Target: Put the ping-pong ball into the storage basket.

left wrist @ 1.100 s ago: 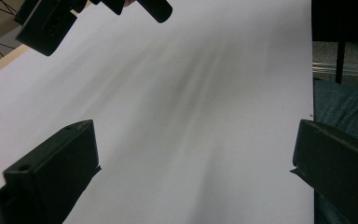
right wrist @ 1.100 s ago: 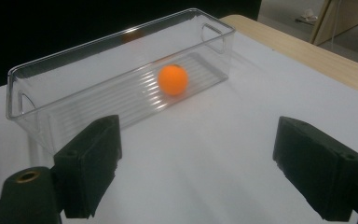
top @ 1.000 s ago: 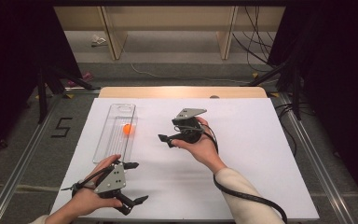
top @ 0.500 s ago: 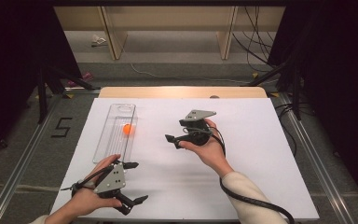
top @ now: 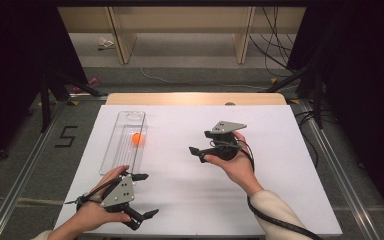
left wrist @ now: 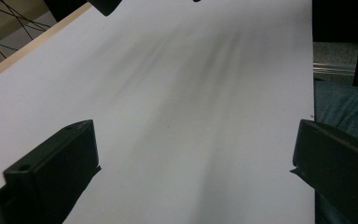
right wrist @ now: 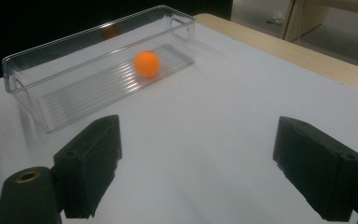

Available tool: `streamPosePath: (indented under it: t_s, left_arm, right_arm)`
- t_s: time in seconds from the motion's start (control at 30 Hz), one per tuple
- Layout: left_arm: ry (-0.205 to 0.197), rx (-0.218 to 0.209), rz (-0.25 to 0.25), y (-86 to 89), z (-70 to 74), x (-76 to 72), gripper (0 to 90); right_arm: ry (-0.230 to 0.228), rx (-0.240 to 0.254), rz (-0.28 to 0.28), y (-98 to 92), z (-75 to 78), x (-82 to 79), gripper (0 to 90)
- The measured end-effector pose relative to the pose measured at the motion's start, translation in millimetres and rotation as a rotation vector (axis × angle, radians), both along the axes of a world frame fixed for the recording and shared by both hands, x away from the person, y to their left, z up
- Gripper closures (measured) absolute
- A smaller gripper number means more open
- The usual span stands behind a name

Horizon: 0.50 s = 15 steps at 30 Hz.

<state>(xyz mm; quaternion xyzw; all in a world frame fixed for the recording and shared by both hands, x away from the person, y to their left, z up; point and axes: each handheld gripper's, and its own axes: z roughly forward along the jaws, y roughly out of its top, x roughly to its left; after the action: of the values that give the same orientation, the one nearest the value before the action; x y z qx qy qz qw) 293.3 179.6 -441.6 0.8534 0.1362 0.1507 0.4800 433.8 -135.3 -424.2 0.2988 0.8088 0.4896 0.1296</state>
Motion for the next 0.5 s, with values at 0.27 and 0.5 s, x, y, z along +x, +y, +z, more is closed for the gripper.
streamPosePath:
  t_s: [0.27, 0.5]
  left_arm:
    - [0.002, 0.0, 0.0, 0.3, 0.2, 0.0, 0.0]
    - [0.002, 0.0, 0.0, 0.3, 0.2, 0.1, 0.0]
  right_arm:
    - [-0.008, 0.001, -0.017, -12.2, 1.6, -4.7, 16.3]
    - [-0.013, 0.001, -0.037, -25.7, 3.4, -11.1, 16.3]
